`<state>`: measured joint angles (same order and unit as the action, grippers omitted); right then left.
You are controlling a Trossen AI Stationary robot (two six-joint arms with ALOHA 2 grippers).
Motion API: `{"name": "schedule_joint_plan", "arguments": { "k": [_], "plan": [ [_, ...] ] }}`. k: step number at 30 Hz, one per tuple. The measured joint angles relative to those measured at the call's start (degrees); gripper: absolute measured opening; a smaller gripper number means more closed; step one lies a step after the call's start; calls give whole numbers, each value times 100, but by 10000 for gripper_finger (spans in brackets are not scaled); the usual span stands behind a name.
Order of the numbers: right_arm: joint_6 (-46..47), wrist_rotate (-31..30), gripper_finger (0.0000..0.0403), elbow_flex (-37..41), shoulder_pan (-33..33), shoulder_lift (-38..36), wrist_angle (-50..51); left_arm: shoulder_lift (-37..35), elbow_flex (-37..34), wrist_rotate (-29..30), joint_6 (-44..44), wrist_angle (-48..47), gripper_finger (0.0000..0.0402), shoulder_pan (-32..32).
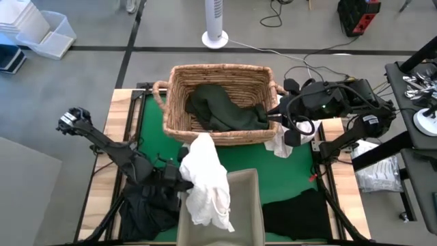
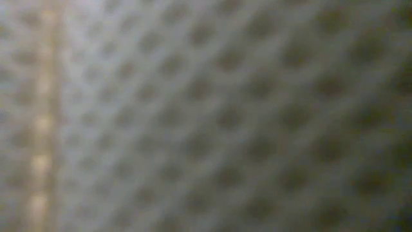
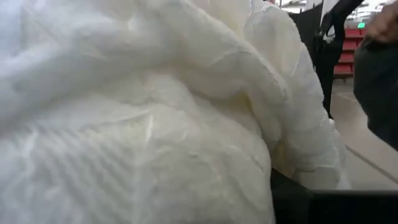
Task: Sort clothes
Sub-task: Put the white shirt into the white laundry organizer
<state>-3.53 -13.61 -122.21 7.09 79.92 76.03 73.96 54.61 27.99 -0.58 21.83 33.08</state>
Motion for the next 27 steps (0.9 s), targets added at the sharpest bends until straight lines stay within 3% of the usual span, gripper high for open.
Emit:
{"name": "schedule_joint_plan", "arguments": {
  "k": [20,27],
  "plan": [
    [52,-9,44,42,0,1,0,651,0,-96,-319,-1273,24,-7],
    [1,-7,45,42,0,15,0,756,0,-198,-343,-1295,36,-7]
  ]
}}
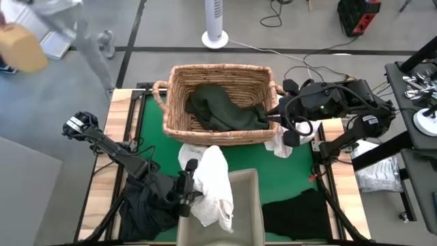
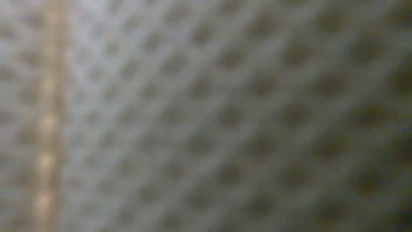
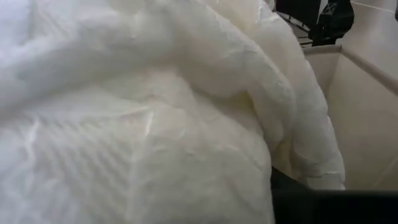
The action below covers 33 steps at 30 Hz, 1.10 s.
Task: Sort clothes
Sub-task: Put the white shirt into the white laundry organizer, then put the black pants into the brown basket
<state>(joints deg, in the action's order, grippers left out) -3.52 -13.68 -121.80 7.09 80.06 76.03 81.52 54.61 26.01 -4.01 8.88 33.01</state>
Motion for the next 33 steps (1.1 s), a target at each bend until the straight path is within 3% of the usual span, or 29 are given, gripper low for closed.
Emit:
{"name": "schedule_joint_plan", "arguments": {
  "k": [10,18,26,33],
  "plan": [
    [4,-1,44,0,0,3,0,11,0,-42,-137,5,138,1],
    [6,1,45,0,0,30,-2,9,315,-723,-107,-248,210,5],
    [-5,2,47,2,0,86,-1,9,1032,-707,-100,-1636,229,16],
    [-10,3,43,35,0,87,-3,24,1250,-693,337,-1707,221,21]
  ]
}}
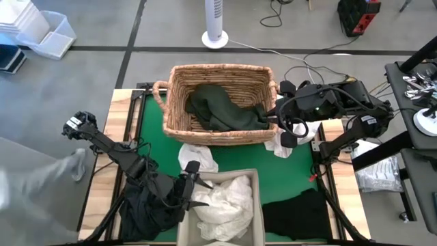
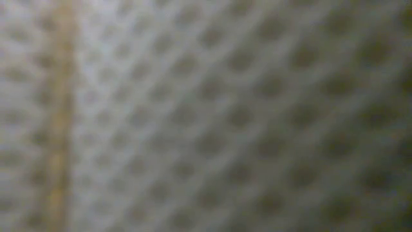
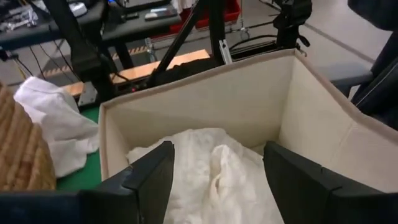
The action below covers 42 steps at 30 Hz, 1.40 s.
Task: Sort clothes
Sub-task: Put the black pants into the brown basket
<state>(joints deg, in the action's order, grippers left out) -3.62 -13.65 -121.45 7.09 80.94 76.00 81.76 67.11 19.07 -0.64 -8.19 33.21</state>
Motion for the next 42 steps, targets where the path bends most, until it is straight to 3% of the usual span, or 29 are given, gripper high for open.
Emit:
{"name": "schedule_joint_plan", "arguments": {
  "k": [8,18,24,33,42],
  "plan": [
    [-48,-137,41,132,4,1,-48,-95,-31,878,498,12,189,31],
    [-71,-149,27,314,31,-68,-91,-935,-31,1033,767,-482,158,56],
    [194,-143,27,559,111,-223,205,-1378,-42,1263,454,-1353,157,132],
    [1004,-140,27,1782,536,-1008,302,-1633,-52,1413,-36,-2166,157,166],
    [1666,-142,27,3307,798,-1702,-268,-1750,-52,1651,-529,-2998,157,166]
  ]
}}
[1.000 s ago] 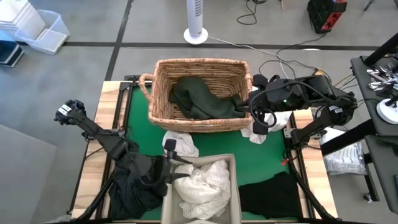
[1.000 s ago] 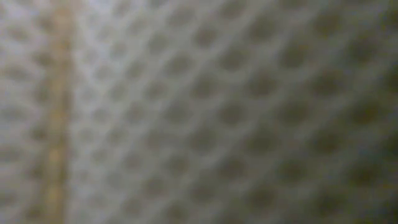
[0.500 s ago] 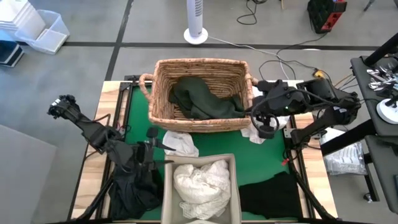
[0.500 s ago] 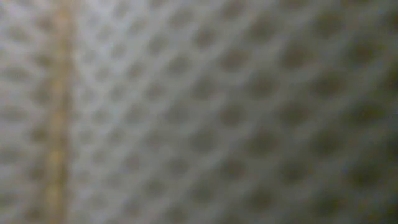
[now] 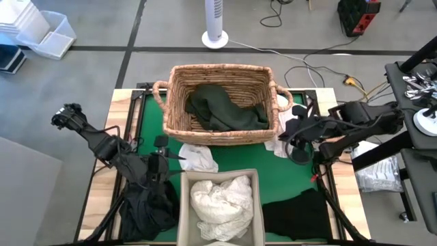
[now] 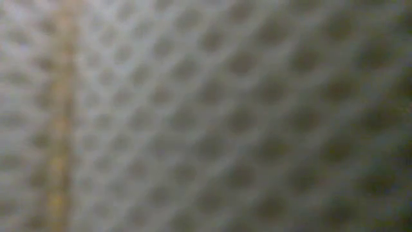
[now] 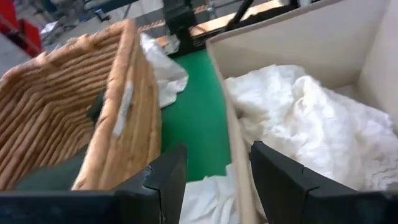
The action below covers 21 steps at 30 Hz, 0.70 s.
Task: Sort clothes
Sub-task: Put the black pants into the brown basket
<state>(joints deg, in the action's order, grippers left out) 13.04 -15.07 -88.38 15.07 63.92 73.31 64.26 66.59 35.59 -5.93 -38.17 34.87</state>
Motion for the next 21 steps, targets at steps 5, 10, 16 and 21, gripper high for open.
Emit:
{"name": "schedule_joint_plan", "arguments": {
  "k": [5,10,16,21],
  "plan": [
    [65,1,27,553,180,-47,-305,-150,-1,151,-247,-305,157,2],
    [46,4,27,782,472,85,-585,-304,-186,149,-249,-320,157,35],
    [76,48,27,1020,923,118,-804,-405,-682,150,-298,190,157,76],
    [444,76,27,1221,1189,111,-803,-401,-1062,147,-349,643,157,123]
  ]
}}
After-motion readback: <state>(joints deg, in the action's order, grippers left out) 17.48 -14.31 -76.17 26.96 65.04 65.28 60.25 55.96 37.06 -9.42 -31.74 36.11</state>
